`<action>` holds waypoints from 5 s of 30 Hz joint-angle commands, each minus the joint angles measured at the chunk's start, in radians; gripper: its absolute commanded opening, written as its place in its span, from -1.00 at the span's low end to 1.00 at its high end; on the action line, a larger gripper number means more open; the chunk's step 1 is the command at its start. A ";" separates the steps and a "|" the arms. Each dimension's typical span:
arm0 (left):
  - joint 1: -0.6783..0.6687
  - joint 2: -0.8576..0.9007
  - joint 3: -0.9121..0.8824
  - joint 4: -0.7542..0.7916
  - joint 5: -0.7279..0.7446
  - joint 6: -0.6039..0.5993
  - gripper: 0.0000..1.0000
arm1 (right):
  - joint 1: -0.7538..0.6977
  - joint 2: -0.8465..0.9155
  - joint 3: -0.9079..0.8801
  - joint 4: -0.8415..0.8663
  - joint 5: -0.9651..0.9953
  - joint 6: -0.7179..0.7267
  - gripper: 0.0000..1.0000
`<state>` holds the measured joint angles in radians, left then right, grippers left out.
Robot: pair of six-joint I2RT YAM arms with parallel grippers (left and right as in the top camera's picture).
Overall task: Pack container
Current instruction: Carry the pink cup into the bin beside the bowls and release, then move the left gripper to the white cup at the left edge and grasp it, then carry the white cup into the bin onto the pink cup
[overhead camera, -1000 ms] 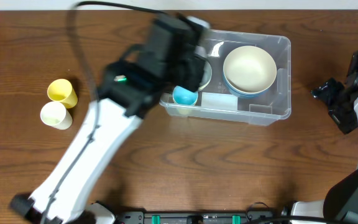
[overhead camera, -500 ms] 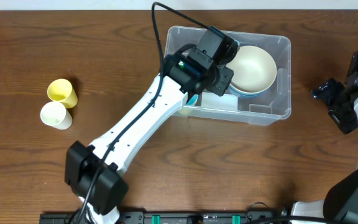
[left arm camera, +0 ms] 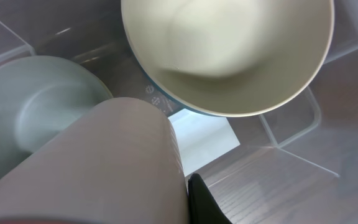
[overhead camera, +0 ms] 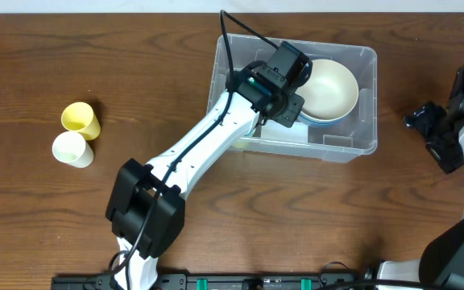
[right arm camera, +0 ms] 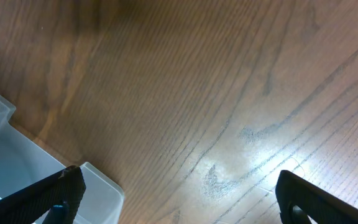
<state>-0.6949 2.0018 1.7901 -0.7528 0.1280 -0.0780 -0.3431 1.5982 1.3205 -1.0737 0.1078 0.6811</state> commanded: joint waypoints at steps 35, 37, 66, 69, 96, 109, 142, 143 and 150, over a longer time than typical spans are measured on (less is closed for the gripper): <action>0.027 0.000 -0.022 -0.020 0.043 0.019 -0.56 | -0.003 0.000 -0.003 0.001 0.008 0.013 0.98; 0.052 -0.040 -0.007 -0.024 0.042 0.023 -0.45 | -0.003 0.000 -0.003 0.001 0.008 0.014 0.98; 1.164 -0.386 -0.258 -0.426 -0.204 -0.524 0.96 | -0.003 0.000 -0.003 0.001 0.008 0.013 0.98; 1.244 -0.386 -0.348 -0.388 -0.184 -0.565 0.96 | -0.003 0.000 -0.003 0.001 0.008 0.013 0.98; 1.306 -0.270 -0.676 0.007 -0.068 -0.563 0.96 | -0.003 0.000 -0.003 0.001 0.008 0.013 0.99; 1.306 -0.256 -0.674 0.005 -0.056 -0.544 0.18 | -0.003 0.000 -0.003 0.001 0.008 0.013 0.99; 0.966 -0.994 -0.366 -0.108 0.204 -0.427 -0.88 | -0.003 0.000 -0.003 0.001 0.008 0.013 0.99; 0.906 -0.995 -0.366 -0.081 0.204 -0.426 -0.88 | -0.003 0.000 -0.003 0.001 0.008 0.013 0.99; 0.512 -0.879 -0.366 0.051 0.200 -0.317 -0.88 | -0.003 0.000 -0.003 0.001 0.008 0.013 0.98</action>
<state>-0.0822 1.0618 1.4181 -0.7208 0.3161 -0.4644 -0.3431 1.5982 1.3205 -1.0740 0.1078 0.6811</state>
